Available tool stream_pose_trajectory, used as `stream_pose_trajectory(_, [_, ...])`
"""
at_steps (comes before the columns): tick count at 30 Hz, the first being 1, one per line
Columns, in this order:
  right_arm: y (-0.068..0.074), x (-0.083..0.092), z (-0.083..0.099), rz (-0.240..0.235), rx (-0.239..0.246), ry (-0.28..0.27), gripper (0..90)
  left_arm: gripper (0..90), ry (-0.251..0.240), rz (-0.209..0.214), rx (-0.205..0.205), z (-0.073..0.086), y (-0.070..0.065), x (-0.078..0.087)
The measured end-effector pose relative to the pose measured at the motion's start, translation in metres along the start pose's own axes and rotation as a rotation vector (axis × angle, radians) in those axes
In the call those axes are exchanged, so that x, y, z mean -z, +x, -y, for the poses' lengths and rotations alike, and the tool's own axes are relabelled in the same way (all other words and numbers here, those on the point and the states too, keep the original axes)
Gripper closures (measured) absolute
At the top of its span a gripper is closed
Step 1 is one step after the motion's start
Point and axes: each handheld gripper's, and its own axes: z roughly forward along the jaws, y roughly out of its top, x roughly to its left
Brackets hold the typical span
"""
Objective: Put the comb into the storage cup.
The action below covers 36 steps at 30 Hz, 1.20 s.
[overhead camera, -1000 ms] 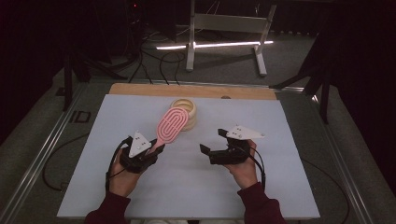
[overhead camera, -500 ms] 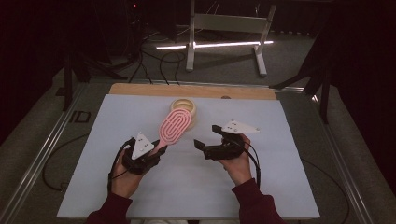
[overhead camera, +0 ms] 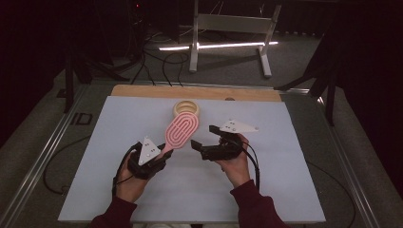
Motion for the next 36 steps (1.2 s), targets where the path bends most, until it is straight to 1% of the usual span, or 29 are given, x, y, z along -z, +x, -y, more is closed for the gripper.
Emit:
stream_pose_trajectory(5, [0.002, -0.003, -0.002, -0.006, 0.001, -0.001, 7.6, 70.4, -0.005, 0.001, -0.004, -0.001, -0.002, 0.000])
stream_pose_trajectory(9, [0.005, -0.008, -0.005, -0.013, -0.007, 0.001, 7.6, 70.3, -0.010, 0.004, -0.013, -0.002, -0.005, 0.001])
stream_pose_trajectory(12, [0.006, -0.012, -0.006, -0.027, -0.031, 0.015, 7.7, 70.4, -0.012, 0.006, -0.019, -0.002, -0.006, 0.000])
stream_pose_trajectory(18, [0.008, -0.017, -0.009, -0.048, -0.059, 0.034, 7.7, 70.3, -0.012, -0.002, -0.033, -0.001, -0.007, -0.001])
stream_pose_trajectory(22, [0.008, -0.020, -0.011, -0.071, -0.096, 0.044, 8.2, 70.4, -0.017, 0.000, -0.050, -0.002, -0.009, 0.000])
stream_pose_trajectory(23, [0.008, -0.020, -0.011, -0.080, -0.106, 0.047, 9.7, 70.3, -0.024, 0.001, -0.046, -0.002, -0.009, 0.000])
stream_pose_trajectory(25, [0.008, -0.021, -0.012, -0.081, -0.116, 0.058, 12.5, 70.3, -0.027, 0.002, -0.053, -0.002, -0.009, 0.001])
stream_pose_trajectory(29, [0.007, -0.022, -0.013, -0.094, -0.140, 0.069, 18.4, 70.3, -0.032, 0.002, -0.053, -0.002, -0.008, 0.002])
stream_pose_trajectory(32, [0.007, -0.023, -0.014, -0.120, -0.144, 0.080, 26.7, 70.3, -0.039, 0.003, -0.061, -0.001, -0.009, 0.001])
stream_pose_trajectory(33, [0.007, -0.023, -0.014, -0.120, -0.144, 0.080, 26.7, 70.3, -0.039, 0.003, -0.061, -0.001, -0.009, 0.001])
stream_pose_trajectory(34, [0.007, -0.023, -0.014, -0.128, -0.146, 0.085, 30.3, 70.3, -0.039, -0.001, -0.064, -0.001, -0.010, 0.001])
stream_pose_trajectory(35, [0.008, -0.024, -0.014, -0.141, -0.149, 0.085, 36.8, 70.3, -0.039, -0.003, -0.068, -0.001, -0.010, 0.001])
stream_pose_trajectory(36, [0.008, -0.024, -0.014, -0.144, -0.153, 0.082, 39.4, 70.3, -0.042, -0.001, -0.067, -0.001, -0.011, 0.001])
